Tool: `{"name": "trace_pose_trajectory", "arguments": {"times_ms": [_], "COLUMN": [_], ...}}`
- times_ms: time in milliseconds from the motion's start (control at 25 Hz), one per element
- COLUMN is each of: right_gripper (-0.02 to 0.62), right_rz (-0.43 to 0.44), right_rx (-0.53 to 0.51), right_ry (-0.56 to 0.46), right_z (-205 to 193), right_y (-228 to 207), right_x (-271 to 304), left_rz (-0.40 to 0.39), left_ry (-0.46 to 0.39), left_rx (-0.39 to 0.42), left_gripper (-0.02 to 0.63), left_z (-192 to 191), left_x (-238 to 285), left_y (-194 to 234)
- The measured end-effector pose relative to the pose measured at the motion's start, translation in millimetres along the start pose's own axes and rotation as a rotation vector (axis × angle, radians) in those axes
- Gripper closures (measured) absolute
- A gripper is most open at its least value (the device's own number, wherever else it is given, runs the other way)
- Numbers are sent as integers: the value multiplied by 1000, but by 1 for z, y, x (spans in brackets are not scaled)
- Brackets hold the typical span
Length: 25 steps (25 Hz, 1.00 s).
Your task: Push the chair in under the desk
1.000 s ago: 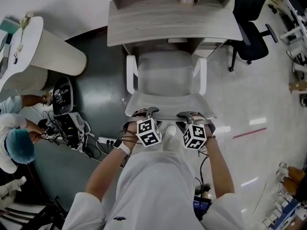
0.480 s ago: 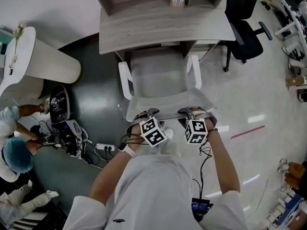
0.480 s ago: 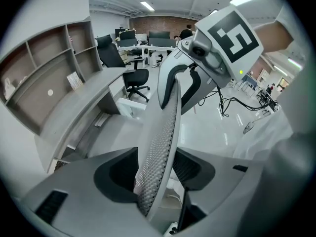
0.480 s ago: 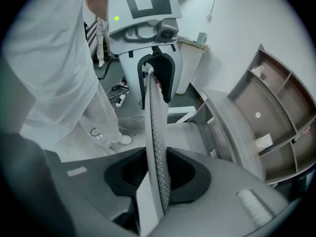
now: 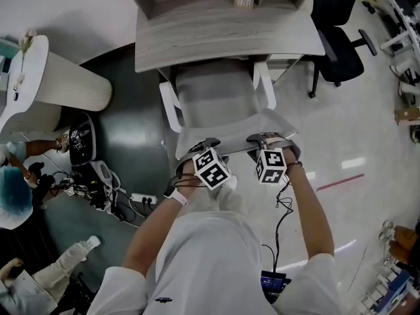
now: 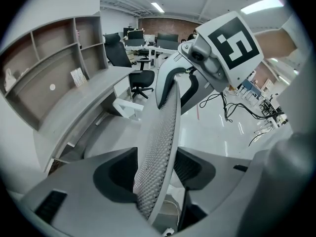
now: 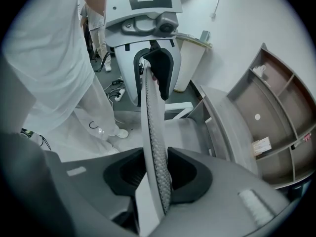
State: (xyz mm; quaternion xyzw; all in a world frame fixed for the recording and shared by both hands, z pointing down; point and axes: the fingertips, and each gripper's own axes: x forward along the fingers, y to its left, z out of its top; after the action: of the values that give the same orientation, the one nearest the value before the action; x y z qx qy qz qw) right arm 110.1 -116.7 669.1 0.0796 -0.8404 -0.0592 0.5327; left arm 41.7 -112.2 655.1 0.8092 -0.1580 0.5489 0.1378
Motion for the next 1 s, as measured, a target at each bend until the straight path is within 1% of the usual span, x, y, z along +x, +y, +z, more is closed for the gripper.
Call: {"name": "trace_pose_trajectory", "arguments": {"times_ms": [200,480,600,760,1000], "right_gripper": [466,471,469,466,463], "right_rz": [-4,-10,0,18,13], "right_rx": [-10,-4,7,28,60], "right_ry": [-4,-11,-8,5,17], "right_z": [0,4,5,5,7], "right_y": [-12,-26,-31,-41,-54], "right_x": [3,8,8,11,14], "left_rz": [-4,-50,-61,-49,-24], "left_ry": [8,20,30,31,39], "left_rx": [-4,13,18,23,44], "left_gripper": [379,377,359,356,357], "left_z": [3,8,10,13,16], "left_x": [3,0,0,0,0], "left_y": [12,25,31,41,57]}}
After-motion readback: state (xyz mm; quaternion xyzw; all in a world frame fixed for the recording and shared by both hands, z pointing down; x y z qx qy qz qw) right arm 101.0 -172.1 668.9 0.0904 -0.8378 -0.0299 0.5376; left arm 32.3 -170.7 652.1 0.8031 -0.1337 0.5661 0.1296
